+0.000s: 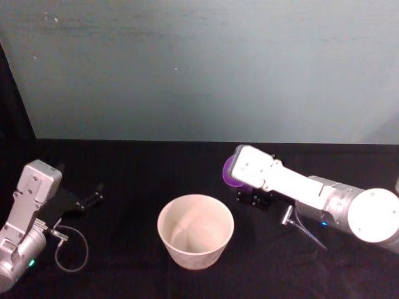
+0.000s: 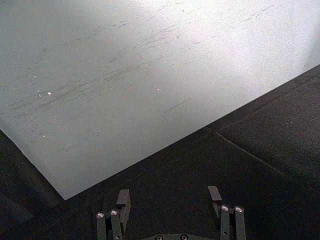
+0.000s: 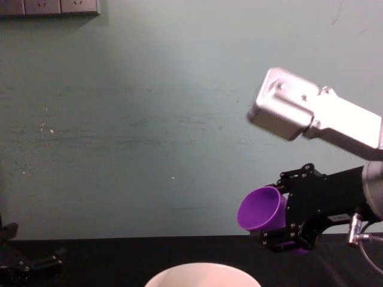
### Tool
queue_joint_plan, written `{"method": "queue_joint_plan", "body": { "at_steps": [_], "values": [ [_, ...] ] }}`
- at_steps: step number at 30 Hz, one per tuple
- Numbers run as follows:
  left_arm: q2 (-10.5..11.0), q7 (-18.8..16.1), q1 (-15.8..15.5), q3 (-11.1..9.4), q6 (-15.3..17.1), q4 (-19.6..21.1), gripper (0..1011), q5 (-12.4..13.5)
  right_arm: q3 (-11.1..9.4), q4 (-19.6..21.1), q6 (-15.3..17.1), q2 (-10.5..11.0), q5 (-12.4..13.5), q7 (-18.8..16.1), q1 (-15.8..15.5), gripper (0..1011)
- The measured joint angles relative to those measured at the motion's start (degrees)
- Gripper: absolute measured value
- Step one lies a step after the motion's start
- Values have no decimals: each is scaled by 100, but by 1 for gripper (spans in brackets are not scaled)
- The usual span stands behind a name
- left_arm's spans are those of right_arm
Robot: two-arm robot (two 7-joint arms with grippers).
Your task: Pick up the cup and pour the mung beans from the cup into the bowl.
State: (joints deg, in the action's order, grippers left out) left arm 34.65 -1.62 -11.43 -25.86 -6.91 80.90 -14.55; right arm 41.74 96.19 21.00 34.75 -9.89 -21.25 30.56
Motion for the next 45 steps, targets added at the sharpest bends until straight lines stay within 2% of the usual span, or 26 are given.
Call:
{"method": "queue_joint_plan", "body": {
  "at_steps": [1, 3, 4, 7, 10, 13, 14, 17, 27, 33, 36, 37, 40, 45],
  "values": [
    [0, 0, 0, 0, 0, 0, 1004, 0, 102, 35, 73, 2, -195, -13, 57, 723],
    [0, 0, 0, 0, 0, 0, 1004, 0, 204, 72, 145, 3, -389, -26, 115, 723],
    [0, 0, 0, 0, 0, 0, 1003, 0, 299, 103, 212, 3, -565, -59, 171, 723],
    [0, 0, 0, 0, 0, 0, 1003, 0, 445, 146, 313, 1, -832, -118, 257, 723],
    [0, 0, 0, 0, 0, 0, 1003, 0, 713, 214, 470, 4, -1303, -238, 415, 723],
    [0, 0, 0, 0, 0, 0, 1003, 0, 870, 254, 558, 6, -1591, -306, 507, 723],
    [0, 0, 0, 0, 0, 0, 1003, 0, 976, 278, 623, 4, -1784, -358, 563, 723],
    [0, 0, 0, 0, 0, 0, 1003, 0, 1161, 328, 742, -7, -2139, -430, 655, 723],
    [0, 0, 0, 0, 0, 0, 1003, 0, 1556, 381, 941, -116, -2961, -710, 874, 723],
    [0, 0, 0, 0, 0, 0, 1003, 0, 1773, 337, 968, -207, -3342, -875, 973, 723],
    [0, 0, 0, 0, 0, 0, 1003, 0, 1939, 326, 1001, -256, -3655, -999, 1048, 723],
    [0, 0, 0, 0, 0, 0, 1004, 0, 1939, 326, 1001, -256, -3655, -999, 1048, 723],
    [0, 0, 0, 0, 0, 0, 1003, 0, 2087, 355, 1037, -291, -3951, -1105, 1097, 723],
    [0, 0, 0, 0, 0, 0, 1004, 0, 2208, 400, 1067, -329, -4223, -1221, 1120, 723]
  ]
}}
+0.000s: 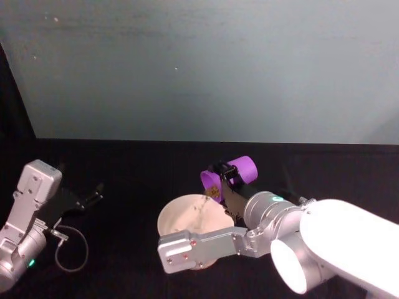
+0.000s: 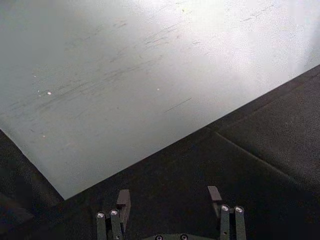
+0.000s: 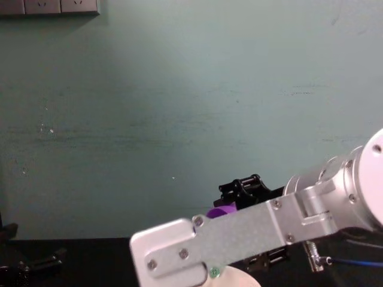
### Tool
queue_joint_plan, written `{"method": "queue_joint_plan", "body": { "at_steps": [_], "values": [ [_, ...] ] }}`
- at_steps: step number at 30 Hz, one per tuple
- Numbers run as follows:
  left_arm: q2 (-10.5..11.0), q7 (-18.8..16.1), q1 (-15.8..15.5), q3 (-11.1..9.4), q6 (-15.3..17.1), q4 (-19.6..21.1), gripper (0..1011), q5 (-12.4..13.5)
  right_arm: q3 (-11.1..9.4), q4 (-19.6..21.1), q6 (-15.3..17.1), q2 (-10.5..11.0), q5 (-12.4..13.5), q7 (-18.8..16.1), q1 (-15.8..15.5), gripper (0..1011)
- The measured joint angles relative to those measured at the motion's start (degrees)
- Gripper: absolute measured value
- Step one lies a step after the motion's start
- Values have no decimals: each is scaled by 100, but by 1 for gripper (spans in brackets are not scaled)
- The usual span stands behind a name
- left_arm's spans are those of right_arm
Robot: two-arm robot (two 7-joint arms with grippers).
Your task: Pick up the cup and pour the mung beans from the cup into the bowl.
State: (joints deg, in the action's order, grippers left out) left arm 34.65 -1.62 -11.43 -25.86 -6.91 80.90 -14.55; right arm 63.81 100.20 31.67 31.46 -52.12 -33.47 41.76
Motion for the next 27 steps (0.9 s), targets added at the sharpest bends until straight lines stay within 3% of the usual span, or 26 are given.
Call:
{"method": "queue_joint_plan", "body": {
  "at_steps": [21, 27],
  "values": [
    [0, 0, 0, 0, 0, 0, 1003, 0, 185, 30, 12, -56, -772, -289, -68, 722],
    [0, 0, 0, 0, 0, 0, 1004, 0, 272, 61, 40, -58, -1106, -442, -56, 723]
  ]
}}
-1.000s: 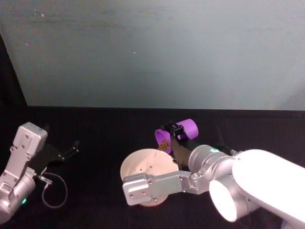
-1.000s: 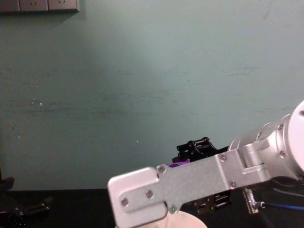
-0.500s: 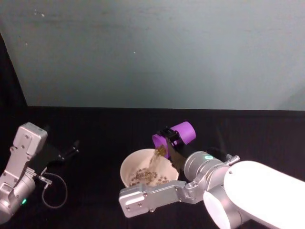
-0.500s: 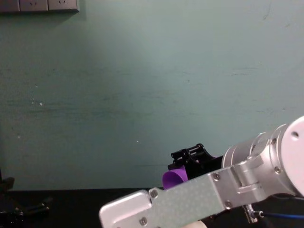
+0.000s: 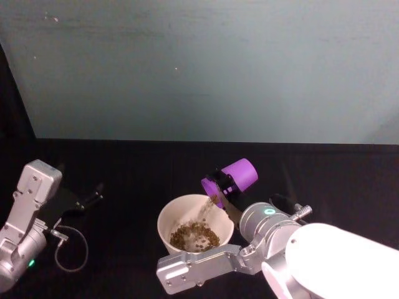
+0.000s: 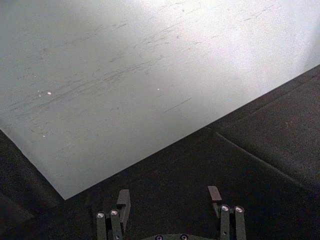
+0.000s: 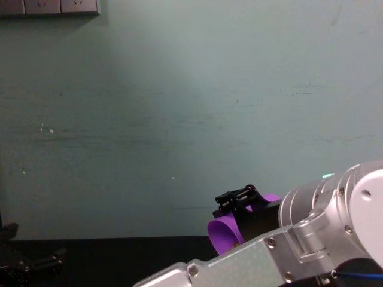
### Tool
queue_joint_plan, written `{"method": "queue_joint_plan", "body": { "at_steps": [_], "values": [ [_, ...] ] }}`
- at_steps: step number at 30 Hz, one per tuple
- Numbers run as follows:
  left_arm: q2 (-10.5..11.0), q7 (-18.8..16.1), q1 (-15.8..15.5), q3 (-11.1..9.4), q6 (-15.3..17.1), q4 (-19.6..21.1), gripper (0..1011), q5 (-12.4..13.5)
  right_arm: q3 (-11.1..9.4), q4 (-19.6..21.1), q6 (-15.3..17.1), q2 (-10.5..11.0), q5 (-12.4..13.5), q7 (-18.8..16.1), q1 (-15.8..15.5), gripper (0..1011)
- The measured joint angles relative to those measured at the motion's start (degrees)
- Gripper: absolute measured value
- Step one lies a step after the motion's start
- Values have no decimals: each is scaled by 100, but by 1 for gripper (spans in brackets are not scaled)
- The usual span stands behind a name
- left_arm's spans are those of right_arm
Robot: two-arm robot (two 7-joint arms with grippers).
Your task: Pick up the cup and pour the mung beans from the cup into the bowl.
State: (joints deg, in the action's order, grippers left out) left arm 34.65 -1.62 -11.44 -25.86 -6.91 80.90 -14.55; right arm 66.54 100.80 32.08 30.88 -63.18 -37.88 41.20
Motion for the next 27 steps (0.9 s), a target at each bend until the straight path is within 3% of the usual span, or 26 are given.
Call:
{"method": "queue_joint_plan", "body": {
  "at_steps": [14, 20, 27],
  "values": [
    [0, 0, 0, 0, 0, 0, 1003, 0, 79, 52, 18, -11, -506, -132, -50, 722],
    [0, 0, 0, 0, 0, 0, 1003, 0, 210, 102, -7, -1, -925, -250, -17, 722],
    [0, 0, 0, 0, 0, 0, 1003, 0, 281, 146, -99, 22, -1236, -389, 17, 723]
  ]
}}
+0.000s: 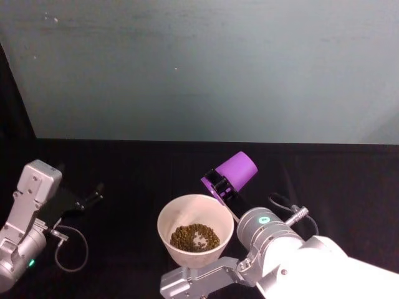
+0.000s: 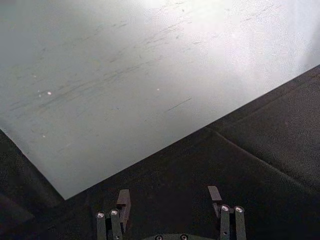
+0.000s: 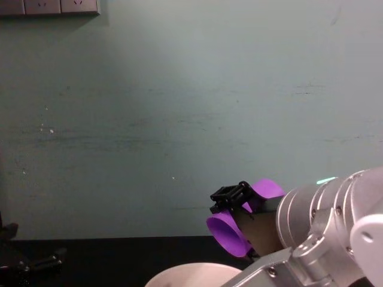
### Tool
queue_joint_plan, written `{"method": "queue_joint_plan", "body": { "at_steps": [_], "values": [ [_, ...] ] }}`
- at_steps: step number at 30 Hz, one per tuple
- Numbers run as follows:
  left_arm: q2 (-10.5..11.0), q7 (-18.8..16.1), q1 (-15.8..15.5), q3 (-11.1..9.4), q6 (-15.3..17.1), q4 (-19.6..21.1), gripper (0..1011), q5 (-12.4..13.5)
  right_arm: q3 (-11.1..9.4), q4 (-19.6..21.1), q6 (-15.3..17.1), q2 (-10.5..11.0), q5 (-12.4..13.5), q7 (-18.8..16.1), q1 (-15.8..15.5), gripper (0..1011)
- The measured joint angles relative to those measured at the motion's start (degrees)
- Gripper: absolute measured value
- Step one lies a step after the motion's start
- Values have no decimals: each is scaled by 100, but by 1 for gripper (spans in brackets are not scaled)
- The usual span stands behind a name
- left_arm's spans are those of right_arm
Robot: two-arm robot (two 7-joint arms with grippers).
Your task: Pick up the cup and pour the mung beans from the cup into the bowl.
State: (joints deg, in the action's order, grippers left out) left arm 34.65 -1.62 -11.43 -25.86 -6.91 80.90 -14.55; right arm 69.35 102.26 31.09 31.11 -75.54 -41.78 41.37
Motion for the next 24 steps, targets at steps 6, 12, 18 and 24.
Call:
{"method": "queue_joint_plan", "body": {
  "at_steps": [6, 12, 18, 24],
  "values": [
    [0, 0, 0, 0, 0, 0, 1003, 0, 38, 16, -27, 15, -236, -60, -3, 723],
    [0, 0, 0, 0, 0, 0, 1004, 0, 130, 10, -63, 12, -579, -120, 3, 723],
    [0, 0, 0, 0, 0, 0, 1003, 0, 150, 13, -90, -13, -809, -142, -24, 722],
    [0, 0, 0, 0, 0, 0, 1004, 0, 40, 57, -101, -13, -825, -116, -102, 723]
  ]
}}
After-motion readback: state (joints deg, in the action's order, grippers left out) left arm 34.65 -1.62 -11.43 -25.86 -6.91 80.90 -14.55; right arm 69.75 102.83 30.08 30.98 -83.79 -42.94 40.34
